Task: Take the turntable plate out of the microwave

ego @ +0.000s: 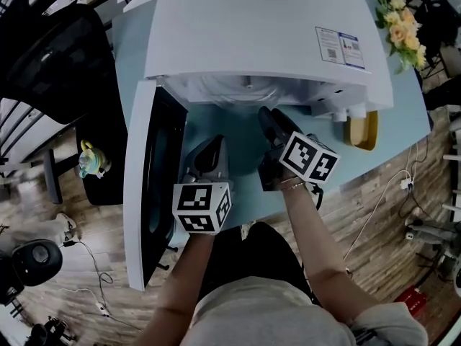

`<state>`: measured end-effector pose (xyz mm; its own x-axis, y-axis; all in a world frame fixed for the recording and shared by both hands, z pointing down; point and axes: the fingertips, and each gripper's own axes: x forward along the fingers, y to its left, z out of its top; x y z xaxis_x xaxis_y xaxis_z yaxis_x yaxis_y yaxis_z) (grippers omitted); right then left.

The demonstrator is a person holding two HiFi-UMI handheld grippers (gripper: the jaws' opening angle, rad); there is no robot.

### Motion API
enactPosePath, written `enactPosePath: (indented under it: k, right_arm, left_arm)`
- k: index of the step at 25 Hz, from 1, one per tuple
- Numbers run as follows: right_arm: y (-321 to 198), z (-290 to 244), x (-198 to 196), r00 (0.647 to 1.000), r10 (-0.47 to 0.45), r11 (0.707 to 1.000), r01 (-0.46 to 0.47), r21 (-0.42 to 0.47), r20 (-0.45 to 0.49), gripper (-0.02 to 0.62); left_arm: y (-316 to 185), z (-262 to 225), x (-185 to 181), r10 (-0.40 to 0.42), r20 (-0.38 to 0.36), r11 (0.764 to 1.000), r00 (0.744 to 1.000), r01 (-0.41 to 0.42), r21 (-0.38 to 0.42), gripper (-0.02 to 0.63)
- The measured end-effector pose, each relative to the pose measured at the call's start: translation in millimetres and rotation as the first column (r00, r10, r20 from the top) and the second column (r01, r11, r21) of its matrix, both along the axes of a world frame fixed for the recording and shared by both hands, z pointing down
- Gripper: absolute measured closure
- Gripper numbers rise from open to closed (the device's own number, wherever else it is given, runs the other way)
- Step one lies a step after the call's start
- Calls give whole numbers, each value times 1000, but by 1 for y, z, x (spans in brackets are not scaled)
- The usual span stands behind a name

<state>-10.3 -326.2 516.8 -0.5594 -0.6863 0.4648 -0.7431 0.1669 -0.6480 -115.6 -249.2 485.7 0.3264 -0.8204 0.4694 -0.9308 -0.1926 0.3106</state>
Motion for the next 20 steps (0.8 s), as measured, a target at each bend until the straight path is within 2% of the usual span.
enactPosePath:
  k: [5,11,15,17,20]
  right_arm:
    - [-8,4,-1,999,16,1000,-16,4,46,434]
    - [-13,5,0,966,85,996,-75,-48,243,482]
    - [-17,5,-1,958,77,997,-67,-47,277,504]
    - [-18,6,-2,956,64,998,-56,-38,285,486]
    - [-17,6,0,954,71,997,-63,-35,290,491]
  left_arm:
    - [-6,4,0,-12,-20,1000,1000,12,-2,606]
    - [-9,11,8,20,-41,1000,999,-21,-10,606]
    - [-15,13,6,1,-62,1000,998,-1,-7,606]
    - [-17,11,3,-20,-70,1000,997,21,9,606]
    - [-19,5,6,-6,-118,999,993,12,46,606]
